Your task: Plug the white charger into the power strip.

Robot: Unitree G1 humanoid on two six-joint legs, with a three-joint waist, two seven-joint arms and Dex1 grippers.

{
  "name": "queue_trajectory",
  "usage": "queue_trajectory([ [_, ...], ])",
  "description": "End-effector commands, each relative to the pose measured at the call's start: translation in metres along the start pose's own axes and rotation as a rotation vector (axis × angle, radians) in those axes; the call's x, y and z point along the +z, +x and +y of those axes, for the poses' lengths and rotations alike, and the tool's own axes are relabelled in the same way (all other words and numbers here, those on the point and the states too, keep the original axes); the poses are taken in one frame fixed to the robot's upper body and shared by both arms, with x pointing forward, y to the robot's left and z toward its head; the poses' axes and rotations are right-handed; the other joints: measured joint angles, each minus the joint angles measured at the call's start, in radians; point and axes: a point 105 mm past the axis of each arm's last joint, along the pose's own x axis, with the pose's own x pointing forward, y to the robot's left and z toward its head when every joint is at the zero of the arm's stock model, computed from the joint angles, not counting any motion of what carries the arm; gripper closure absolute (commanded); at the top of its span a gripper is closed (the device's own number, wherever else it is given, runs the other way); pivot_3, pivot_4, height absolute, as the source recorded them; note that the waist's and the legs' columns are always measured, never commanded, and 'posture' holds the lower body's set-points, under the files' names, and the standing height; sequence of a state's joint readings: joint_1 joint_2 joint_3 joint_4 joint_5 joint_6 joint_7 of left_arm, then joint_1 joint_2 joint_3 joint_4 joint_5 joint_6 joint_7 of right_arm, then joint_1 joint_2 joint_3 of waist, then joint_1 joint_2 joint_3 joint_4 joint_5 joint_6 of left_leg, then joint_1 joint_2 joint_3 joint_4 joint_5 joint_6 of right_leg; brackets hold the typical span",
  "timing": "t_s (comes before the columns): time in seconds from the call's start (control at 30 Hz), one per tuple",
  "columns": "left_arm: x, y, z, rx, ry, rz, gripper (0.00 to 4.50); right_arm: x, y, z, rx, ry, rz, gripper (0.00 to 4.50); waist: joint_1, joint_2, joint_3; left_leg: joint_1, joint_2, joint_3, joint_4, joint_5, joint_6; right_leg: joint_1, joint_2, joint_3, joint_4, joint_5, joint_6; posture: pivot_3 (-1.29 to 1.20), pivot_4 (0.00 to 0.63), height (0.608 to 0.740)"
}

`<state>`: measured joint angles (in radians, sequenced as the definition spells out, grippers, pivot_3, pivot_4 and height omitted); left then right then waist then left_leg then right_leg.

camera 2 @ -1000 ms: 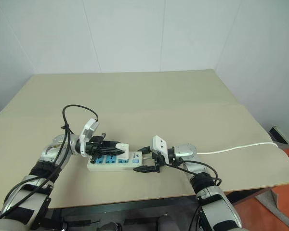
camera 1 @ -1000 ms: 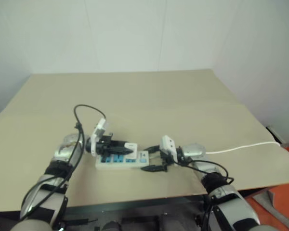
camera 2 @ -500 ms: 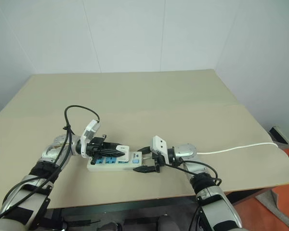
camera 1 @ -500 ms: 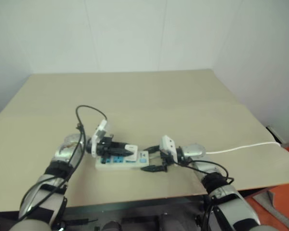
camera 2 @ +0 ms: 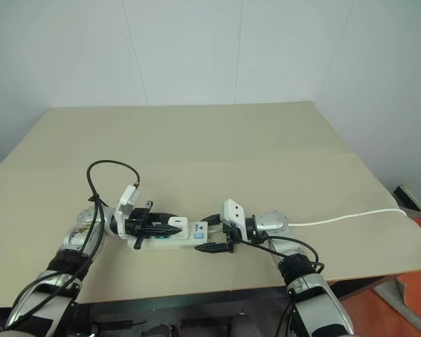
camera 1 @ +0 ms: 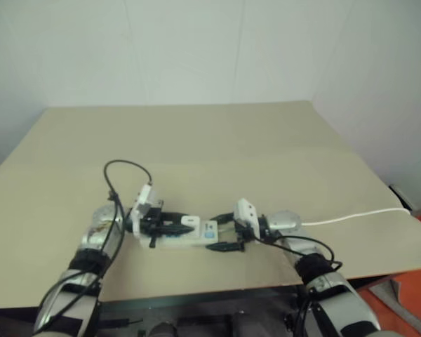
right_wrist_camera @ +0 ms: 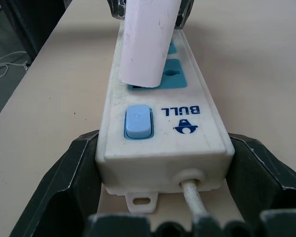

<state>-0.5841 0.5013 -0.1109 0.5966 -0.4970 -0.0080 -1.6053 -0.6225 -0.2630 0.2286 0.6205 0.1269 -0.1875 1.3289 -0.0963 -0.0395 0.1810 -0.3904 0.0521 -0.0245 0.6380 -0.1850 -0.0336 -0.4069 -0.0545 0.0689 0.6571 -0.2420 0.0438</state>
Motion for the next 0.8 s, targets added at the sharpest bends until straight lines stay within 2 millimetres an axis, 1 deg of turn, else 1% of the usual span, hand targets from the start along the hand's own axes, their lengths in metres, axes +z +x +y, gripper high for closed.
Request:
queue_trajectory([
  [0.03,-0.003,-0.006,-0.002,0.030,0.019,0.008,3.52,-0.006,0.007,0.013,0.063,-0.002,0.020,1.08,0.001,0.000,0.000,0.000,0.000,0.000,0.000,0.000,0.000,0.000,0.000,0.000,0.000,0.000,0.000,0.00,0.150,0.740],
  [0.2,-0.015,-0.007,-0.010,0.007,0.040,0.063,3.52,-0.006,0.006,0.014,0.062,-0.005,0.019,1.08,0.000,0.000,0.000,0.000,0.000,0.000,-0.001,0.000,0.000,0.000,0.000,0.000,0.000,0.000,0.000,0.00,0.150,0.740],
  [0.43,-0.022,-0.008,-0.011,0.023,0.069,0.080,3.52,-0.006,0.005,0.015,0.057,-0.008,0.018,1.08,0.000,0.000,0.000,0.000,0.000,0.000,-0.002,0.000,0.000,0.000,0.000,0.000,-0.001,0.000,0.000,0.00,0.150,0.740],
  [0.57,-0.033,-0.010,-0.014,0.026,0.067,0.107,3.52,-0.005,0.005,0.015,0.055,-0.010,0.015,1.08,0.001,0.000,0.000,0.001,0.000,0.000,-0.003,0.000,0.000,0.000,0.000,0.000,-0.001,0.000,0.000,0.00,0.150,0.740],
  [0.8,-0.035,-0.011,-0.010,0.072,0.041,0.093,3.52,-0.006,0.006,0.016,0.053,-0.010,0.016,1.08,0.002,0.000,0.000,0.002,0.000,0.000,-0.003,0.000,0.000,0.001,0.000,0.000,-0.001,0.000,0.000,0.00,0.150,0.740],
])
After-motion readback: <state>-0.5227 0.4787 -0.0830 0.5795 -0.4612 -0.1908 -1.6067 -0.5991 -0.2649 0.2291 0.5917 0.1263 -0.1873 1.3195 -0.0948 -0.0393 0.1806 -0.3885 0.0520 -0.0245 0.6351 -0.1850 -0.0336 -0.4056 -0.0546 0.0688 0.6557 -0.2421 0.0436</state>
